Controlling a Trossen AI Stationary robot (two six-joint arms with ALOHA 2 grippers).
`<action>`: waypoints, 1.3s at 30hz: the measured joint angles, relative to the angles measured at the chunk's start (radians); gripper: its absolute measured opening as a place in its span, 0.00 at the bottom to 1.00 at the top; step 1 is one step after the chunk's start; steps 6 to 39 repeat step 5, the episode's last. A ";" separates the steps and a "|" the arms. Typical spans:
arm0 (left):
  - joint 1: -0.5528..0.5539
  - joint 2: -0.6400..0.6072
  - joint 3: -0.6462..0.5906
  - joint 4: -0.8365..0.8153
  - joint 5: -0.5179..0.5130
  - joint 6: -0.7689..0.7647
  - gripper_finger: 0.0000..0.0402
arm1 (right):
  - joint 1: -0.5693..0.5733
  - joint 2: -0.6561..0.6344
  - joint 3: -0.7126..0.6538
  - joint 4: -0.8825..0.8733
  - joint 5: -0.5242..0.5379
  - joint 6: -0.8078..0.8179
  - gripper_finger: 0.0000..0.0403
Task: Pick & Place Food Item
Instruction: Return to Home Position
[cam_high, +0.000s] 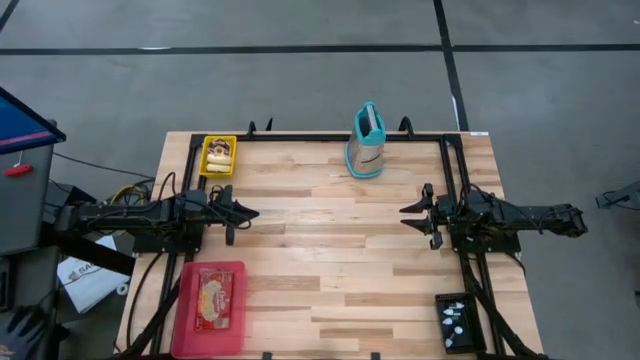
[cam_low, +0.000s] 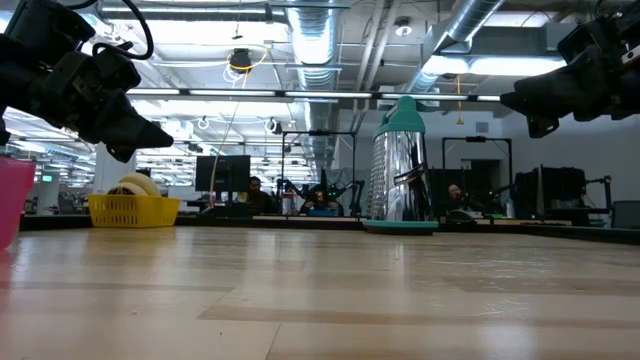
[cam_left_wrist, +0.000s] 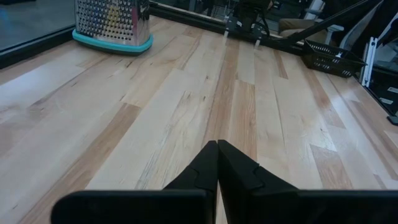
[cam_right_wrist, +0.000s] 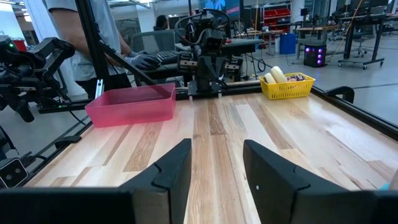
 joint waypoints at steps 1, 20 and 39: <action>0.000 0.000 0.000 0.000 0.000 0.000 0.00 | 0.000 0.000 0.000 0.000 0.000 0.000 0.35; 0.000 0.000 0.000 0.000 0.000 0.000 0.00 | 0.000 0.000 0.000 0.000 0.000 0.000 0.34; 0.000 0.000 0.000 0.000 0.000 0.000 0.00 | 0.000 0.000 0.000 0.000 0.000 0.000 0.34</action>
